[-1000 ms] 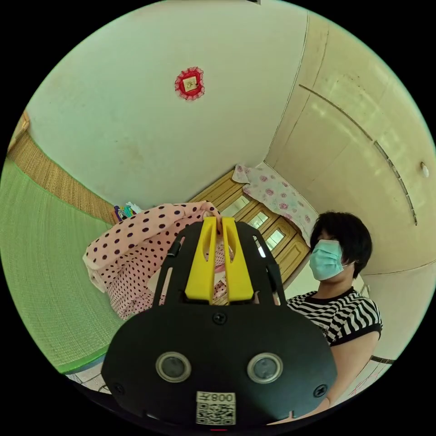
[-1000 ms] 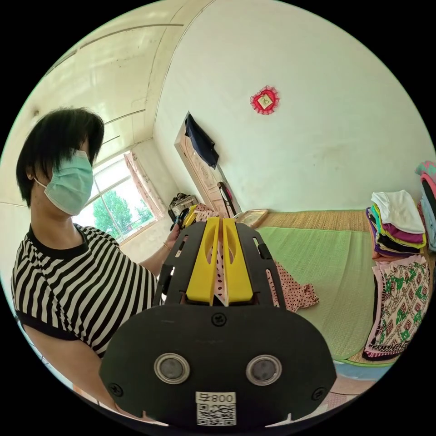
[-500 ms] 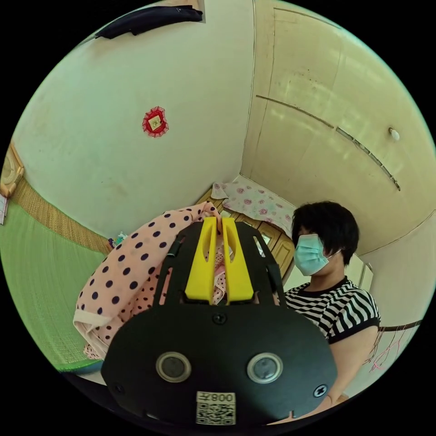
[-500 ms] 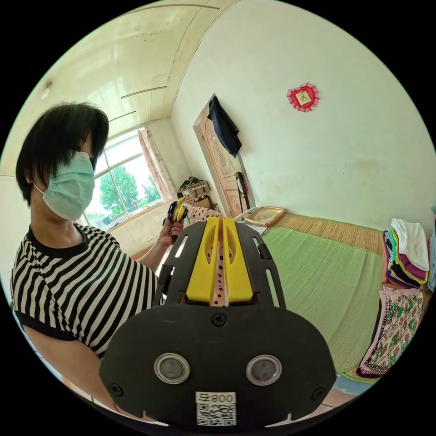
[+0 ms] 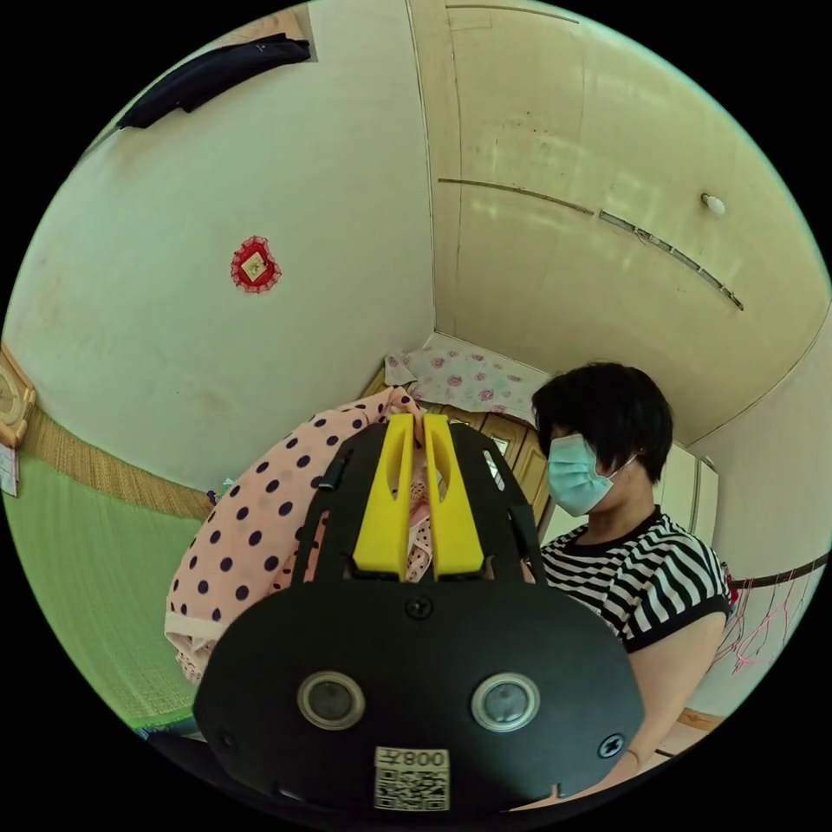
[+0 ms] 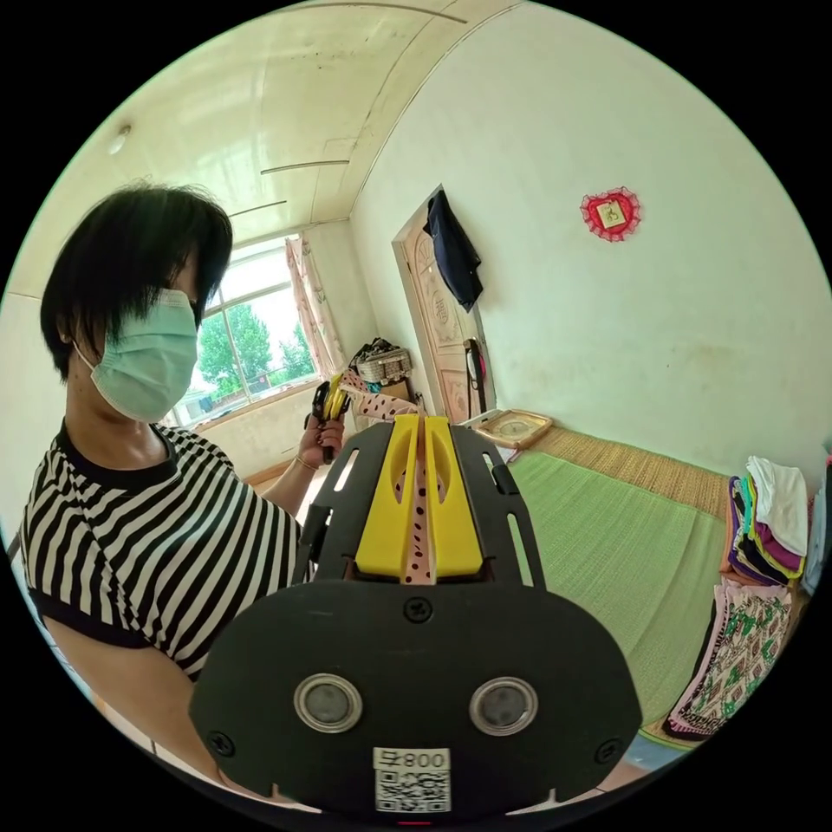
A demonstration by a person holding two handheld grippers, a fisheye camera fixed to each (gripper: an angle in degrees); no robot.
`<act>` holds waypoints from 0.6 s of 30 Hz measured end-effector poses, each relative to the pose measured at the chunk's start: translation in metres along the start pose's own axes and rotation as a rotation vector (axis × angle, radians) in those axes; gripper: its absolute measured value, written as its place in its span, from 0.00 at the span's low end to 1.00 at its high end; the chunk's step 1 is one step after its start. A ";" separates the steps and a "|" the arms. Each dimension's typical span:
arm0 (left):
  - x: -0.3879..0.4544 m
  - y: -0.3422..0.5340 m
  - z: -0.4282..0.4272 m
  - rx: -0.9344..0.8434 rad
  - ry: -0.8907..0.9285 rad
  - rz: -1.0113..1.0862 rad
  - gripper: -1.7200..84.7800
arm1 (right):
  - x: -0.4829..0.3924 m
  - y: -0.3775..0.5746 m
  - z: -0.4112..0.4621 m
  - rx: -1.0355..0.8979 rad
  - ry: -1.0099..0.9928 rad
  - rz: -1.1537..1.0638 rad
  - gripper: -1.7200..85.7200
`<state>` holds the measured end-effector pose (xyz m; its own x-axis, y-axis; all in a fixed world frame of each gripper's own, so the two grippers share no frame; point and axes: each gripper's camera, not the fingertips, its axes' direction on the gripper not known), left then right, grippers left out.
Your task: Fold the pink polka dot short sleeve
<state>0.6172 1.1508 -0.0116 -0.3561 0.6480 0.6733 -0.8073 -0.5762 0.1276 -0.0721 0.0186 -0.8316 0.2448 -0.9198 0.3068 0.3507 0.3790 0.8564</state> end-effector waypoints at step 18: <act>0.134 -0.059 0.007 -0.090 -0.029 0.361 0.04 | -0.084 -0.049 -0.069 0.149 0.120 -0.284 0.03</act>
<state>0.6206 1.2679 0.0762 -0.6128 0.3964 0.6836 -0.6712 -0.7177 -0.1855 -0.0476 0.0849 -0.9276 0.2639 -0.9646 0.0037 0.2868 0.0822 0.9545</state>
